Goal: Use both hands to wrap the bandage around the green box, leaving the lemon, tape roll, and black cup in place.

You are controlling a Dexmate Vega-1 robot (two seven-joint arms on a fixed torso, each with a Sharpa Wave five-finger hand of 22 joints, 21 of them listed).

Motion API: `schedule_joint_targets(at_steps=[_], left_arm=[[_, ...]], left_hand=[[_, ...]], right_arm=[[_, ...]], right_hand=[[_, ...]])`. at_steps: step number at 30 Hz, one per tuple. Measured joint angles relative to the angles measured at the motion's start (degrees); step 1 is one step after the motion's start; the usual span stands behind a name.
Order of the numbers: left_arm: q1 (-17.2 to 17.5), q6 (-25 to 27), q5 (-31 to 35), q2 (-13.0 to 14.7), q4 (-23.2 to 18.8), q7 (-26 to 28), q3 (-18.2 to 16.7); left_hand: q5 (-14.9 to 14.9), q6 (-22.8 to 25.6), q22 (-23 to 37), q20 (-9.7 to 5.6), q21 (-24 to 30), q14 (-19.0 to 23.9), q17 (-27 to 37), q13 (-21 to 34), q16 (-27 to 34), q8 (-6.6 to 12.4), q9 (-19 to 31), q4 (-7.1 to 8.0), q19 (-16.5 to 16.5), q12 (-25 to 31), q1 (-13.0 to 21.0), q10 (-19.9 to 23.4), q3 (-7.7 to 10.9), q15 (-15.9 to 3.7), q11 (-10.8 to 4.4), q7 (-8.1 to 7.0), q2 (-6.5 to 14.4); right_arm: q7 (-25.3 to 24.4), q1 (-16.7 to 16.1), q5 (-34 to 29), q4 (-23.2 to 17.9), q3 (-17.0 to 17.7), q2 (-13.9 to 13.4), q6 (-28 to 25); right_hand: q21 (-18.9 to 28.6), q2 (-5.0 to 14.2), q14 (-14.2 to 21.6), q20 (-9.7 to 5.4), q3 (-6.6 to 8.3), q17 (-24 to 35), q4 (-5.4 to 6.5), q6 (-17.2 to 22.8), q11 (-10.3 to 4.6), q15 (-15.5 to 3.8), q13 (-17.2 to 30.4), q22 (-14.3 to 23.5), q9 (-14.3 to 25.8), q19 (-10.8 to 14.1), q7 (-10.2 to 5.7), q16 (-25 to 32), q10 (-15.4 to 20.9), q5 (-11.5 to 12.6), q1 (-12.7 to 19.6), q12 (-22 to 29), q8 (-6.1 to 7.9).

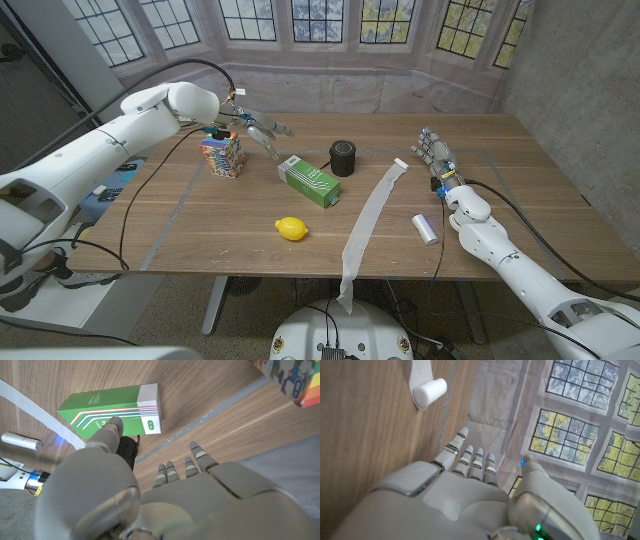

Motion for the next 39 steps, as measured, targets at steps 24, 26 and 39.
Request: schedule_joint_targets(at_steps=[24, 26, 39], left_arm=[[0.16, -5.43, 9.99, -0.62, -0.9, 1.23, 0.9], [0.0, -5.71, 10.33, -0.86, -0.69, 1.38, 1.1], [-1.49, -8.62, 15.0, -2.98, 1.86, 2.07, 2.83]], left_hand=[[-0.84, -1.34, -0.01, 0.01, 0.0, -2.11, 0.29, 1.84, -0.25, 0.0, 0.56, 0.49, -1.25, 1.51, 3.81, -2.2, -0.48, 1.48, 2.02, 2.75, 0.49], [-0.84, -1.29, -0.01, 0.01, 0.0, -2.19, 0.29, 1.86, -0.25, 0.0, 0.55, 0.48, -1.25, 1.72, 3.81, -2.2, -0.48, 1.56, 2.02, 2.8, 0.49], [-0.84, -1.11, -0.01, 0.01, 0.0, -2.18, 0.28, 2.38, -0.24, 0.0, 0.55, 0.64, -1.24, 2.15, 4.11, -2.23, -0.63, 1.56, 2.05, 2.97, 0.19]], right_arm=[[-0.93, -1.85, 0.62, -0.09, 0.46, 0.89, 1.51], [-1.03, -1.94, 0.68, -0.11, 0.51, 0.92, 1.64], [-1.43, -2.77, 0.82, -0.64, 0.8, 1.01, 1.88]], right_hand=[[0.0, 0.0, 0.0, 0.0, 0.18, -0.01, -0.18, -0.72, 0.2, 0.0, 0.29, 0.03, 0.0, 0.0, 0.71, 0.0, -0.23, 0.0, 0.0, 0.0, -0.27], [0.0, 0.15, 0.0, 0.0, 0.06, -0.01, -0.41, -0.72, 0.2, 0.0, 0.29, 0.03, 0.0, 0.0, 0.71, 0.0, -0.23, 0.0, -0.15, 0.0, -0.27], [0.0, 0.23, 0.0, 0.0, 0.0, -0.01, -0.48, -0.72, 0.19, 0.0, 0.29, 0.03, 0.0, 0.0, 0.71, 0.0, -0.23, 0.0, -0.23, 0.0, -0.27]])
